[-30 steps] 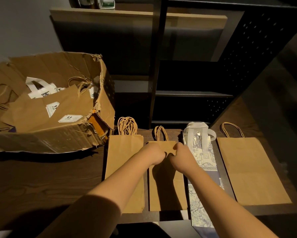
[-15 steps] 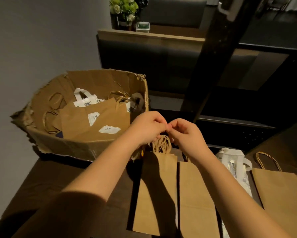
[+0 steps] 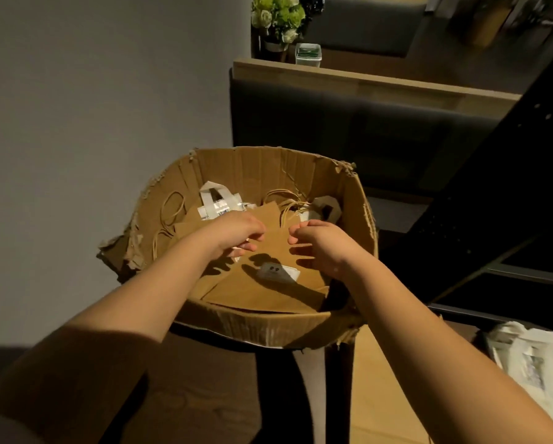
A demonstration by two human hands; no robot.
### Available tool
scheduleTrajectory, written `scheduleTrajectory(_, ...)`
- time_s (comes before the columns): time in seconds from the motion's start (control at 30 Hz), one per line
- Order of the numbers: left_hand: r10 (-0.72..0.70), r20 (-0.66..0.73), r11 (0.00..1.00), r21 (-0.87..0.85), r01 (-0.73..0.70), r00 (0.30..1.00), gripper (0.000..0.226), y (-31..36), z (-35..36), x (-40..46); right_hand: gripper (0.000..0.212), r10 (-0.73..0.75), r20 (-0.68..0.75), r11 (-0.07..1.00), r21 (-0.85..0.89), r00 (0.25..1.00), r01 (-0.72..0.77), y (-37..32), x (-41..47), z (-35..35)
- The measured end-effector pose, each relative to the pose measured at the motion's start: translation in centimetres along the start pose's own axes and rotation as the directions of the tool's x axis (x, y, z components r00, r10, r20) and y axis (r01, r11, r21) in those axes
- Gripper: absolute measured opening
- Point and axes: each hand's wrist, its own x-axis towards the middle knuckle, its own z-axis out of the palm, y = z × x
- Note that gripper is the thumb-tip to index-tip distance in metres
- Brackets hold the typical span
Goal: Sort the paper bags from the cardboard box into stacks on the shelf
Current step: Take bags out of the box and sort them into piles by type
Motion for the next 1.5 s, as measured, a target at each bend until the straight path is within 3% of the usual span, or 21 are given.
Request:
scheduleTrajectory(0.1, -0.175, -0.022, 0.983, 0.051, 0.175, 0.984, 0.027, -2.8, -2.5, 3.6, 0.035, 0.159, -0.137, 0.986, 0.081, 0.978, -0.149, 1.2, 3.6, 0.4)
scheduleTrajectory(0.17, -0.237, -0.06, 0.954, 0.175, 0.244, 0.97, 0.035, -4.4, -3.4, 5.1, 0.045, 0.153, -0.278, 0.976, -0.111, 0.948, -0.19, 2.7, 5.4, 0.1)
scheduleTrajectory(0.27, -0.09, -0.151, 0.963, 0.24, 0.125, 0.984, 0.02, -5.7, -4.3, 6.8, 0.051, 0.14, -0.361, 0.884, -0.375, 0.922, -0.281, 4.0, 6.6, -0.1)
scheduleTrajectory(0.37, 0.045, -0.223, 0.953, 0.301, 0.025, 0.974, 0.016, -6.1, -5.3, 7.9, 0.062, 0.135, -0.413, 0.815, -0.471, 0.901, -0.338, 4.4, 7.1, -0.3)
scheduleTrajectory(0.53, 0.018, -0.142, 0.707, 0.702, 0.087, 0.99, 0.044, -6.5, -6.5, 9.1, 0.066, 0.213, -0.414, 0.85, -0.369, 0.885, -0.377, 4.4, 6.7, -0.5)
scheduleTrajectory(0.6, -0.002, -0.115, 0.617, 0.782, 0.092, 0.993, 0.045, -7.1, -6.8, 9.5, 0.072, 0.17, -0.453, 0.879, -0.332, 0.875, -0.342, 4.5, 6.5, -0.7)
scheduleTrajectory(0.67, 0.017, -0.182, 0.503, 0.851, 0.149, 0.983, 0.044, -7.2, -6.9, 9.5, 0.076, 0.131, -0.495, 0.918, -0.267, 0.859, -0.293, 4.4, 6.2, -0.8)
scheduleTrajectory(0.77, 0.121, -0.242, 0.456, 0.875, 0.163, 0.963, 0.045, -6.2, -6.9, 9.4, 0.048, 0.149, -0.505, 0.934, -0.211, 0.85, -0.289, 4.3, 6.2, -0.7)
scheduleTrajectory(0.83, 0.167, -0.151, 0.474, 0.879, 0.055, 0.974, 0.046, -5.3, -7.2, 9.2, 0.02, 0.161, -0.482, 0.943, -0.184, 0.861, -0.279, 4.1, 6.0, -0.5)
scheduleTrajectory(0.87, 0.171, -0.1, 0.487, 0.874, 0.004, 0.98, 0.044, -4.7, -7.5, 8.9, 0.017, 0.163, -0.476, 0.951, -0.158, 0.864, -0.266, 4.0, 6.1, -0.5)
scheduleTrajectory(0.93, 0.139, -0.035, 0.559, 0.828, -0.049, 0.99, 0.038, -3.3, -8.5, 8.3, 0.019, 0.171, -0.473, 0.974, -0.048, 0.864, -0.22, 3.9, 6.2, -0.7)
scheduleTrajectory(1.03, 0.011, 0.044, 0.749, 0.661, -0.038, 0.999, 0.025, -0.5, -11.2, 6.9, 0.021, 0.198, -0.396, 0.975, 0.174, 0.897, -0.138, 3.4, 5.8, -0.9)
scheduleTrajectory(1.17, -0.102, 0.194, 0.982, 0.173, 0.068, 0.976, 0.027, 0.9, -14.4, 4.5, 0.016, 0.215, -0.203, 0.919, 0.372, 0.955, -0.128, 2.6, 4.4, -0.7)
scheduleTrajectory(1.27, -0.047, 0.308, 0.989, -0.119, 0.088, 0.95, 0.035, 0.0, -14.6, 4.0, 0.018, 0.269, -0.167, 0.892, 0.415, 0.949, -0.18, 2.8, 4.3, -0.3)
scheduleTrajectory(1.5, -0.031, 0.359, 0.914, -0.367, 0.171, 0.933, 0.051, -2.0, -10.5, 3.2, 0.016, 0.321, -0.079, 0.855, 0.452, 0.944, -0.253, 2.9, 4.5, 0.1)
